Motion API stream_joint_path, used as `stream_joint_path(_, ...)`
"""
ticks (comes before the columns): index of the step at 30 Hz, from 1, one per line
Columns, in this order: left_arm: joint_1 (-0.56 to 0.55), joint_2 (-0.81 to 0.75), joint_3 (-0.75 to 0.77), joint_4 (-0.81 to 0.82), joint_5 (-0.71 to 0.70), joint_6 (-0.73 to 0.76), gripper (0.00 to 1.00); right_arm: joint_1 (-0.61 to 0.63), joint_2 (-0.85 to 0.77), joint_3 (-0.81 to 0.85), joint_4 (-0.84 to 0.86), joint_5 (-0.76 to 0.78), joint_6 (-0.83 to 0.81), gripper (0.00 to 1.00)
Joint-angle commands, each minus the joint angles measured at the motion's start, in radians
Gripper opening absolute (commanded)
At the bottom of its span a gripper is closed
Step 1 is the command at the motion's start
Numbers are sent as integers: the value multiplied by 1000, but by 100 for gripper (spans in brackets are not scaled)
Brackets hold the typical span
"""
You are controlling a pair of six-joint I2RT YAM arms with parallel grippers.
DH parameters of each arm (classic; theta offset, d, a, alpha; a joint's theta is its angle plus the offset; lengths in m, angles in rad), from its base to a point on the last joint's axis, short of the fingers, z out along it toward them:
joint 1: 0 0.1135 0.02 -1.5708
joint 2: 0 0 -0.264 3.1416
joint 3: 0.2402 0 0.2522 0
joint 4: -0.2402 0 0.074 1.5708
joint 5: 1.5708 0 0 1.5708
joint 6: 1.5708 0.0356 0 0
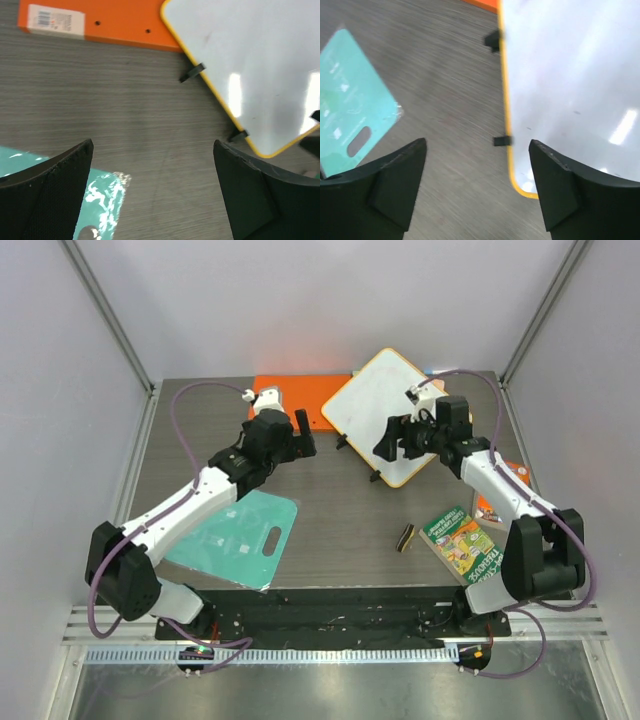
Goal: Erase the whiteboard
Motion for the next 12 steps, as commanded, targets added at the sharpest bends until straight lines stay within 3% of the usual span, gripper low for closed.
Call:
stream_joint_path(1, 9, -25, -19, -146, -146, 120, 100, -133, 37, 39, -32, -2, -41, 93)
stream_joint_path(2, 12, -28, -33, -134, -137, 121, 100, -155, 42, 37, -32, 4, -47, 99)
stream_joint_path(6, 26, -47, -100, -96, -104, 132, 100, -252, 25, -7, 7, 24, -59, 100)
stream_joint_path(9, 41, -56, -125, -82, -68, 144, 100, -258, -18, -79, 88, 52, -56, 100)
stream_joint_path(12, 49, -68, -148, -60, -72, 155, 100, -258, -72, -180, 255, 141, 43, 100)
